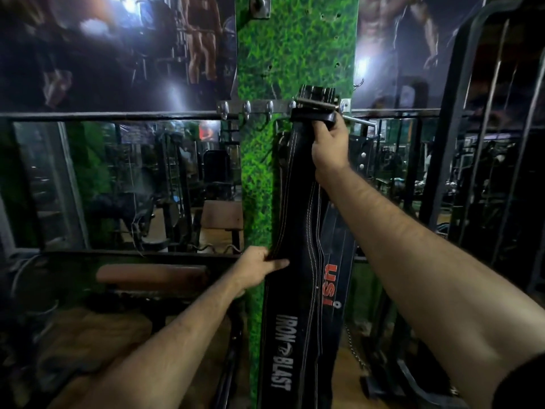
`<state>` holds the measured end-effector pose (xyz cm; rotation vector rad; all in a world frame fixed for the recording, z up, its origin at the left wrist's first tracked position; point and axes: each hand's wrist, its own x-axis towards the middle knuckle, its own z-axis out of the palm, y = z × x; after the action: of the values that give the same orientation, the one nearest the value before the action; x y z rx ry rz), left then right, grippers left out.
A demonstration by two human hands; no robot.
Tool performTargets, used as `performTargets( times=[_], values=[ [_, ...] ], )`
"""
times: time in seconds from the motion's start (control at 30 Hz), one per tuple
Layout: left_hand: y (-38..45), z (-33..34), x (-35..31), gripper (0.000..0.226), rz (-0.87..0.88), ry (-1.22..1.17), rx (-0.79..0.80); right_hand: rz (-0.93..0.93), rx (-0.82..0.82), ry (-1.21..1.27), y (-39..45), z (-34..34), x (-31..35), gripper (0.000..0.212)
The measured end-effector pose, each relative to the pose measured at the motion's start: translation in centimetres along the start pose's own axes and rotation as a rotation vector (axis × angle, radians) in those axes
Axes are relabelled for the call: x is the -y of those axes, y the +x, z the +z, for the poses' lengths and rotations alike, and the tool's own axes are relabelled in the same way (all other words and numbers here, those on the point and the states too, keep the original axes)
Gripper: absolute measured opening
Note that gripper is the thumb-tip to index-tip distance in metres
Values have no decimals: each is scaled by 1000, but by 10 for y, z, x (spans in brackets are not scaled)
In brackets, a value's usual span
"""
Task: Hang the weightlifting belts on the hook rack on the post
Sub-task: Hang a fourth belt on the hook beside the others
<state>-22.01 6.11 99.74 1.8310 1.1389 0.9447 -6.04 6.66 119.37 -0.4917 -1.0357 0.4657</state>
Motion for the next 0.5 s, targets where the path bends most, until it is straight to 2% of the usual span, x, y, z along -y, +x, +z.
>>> performTargets(
  times=[0.03,0.1,0.17,0.2,0.23,0.33,0.4,0.47,0.5],
  values=[
    [2,-3,-13,47,16,-18,-47,10,21,-1,3,0,-1,17],
    [8,-8,-61,49,121,-203,-202,36,56,-2,6,2,-9,13],
    [19,-8,-115,22,280,-325,-313,77,71,9,5,6,-19,12],
    [23,-5,-130,16,331,-348,-351,87,65,18,6,8,-22,13],
    [26,0,-138,20,362,-350,-397,88,44,29,9,9,-22,15],
    [29,24,-102,22,296,-217,-447,92,-32,46,26,5,-24,14],
    [31,42,-63,40,214,-171,-424,95,-72,42,30,-1,-32,16],
    [34,50,-32,22,167,-158,-382,88,-84,9,25,-2,-43,14],
    [31,53,-20,20,143,-122,-374,80,-78,-1,21,-1,-46,15]
  ],
)
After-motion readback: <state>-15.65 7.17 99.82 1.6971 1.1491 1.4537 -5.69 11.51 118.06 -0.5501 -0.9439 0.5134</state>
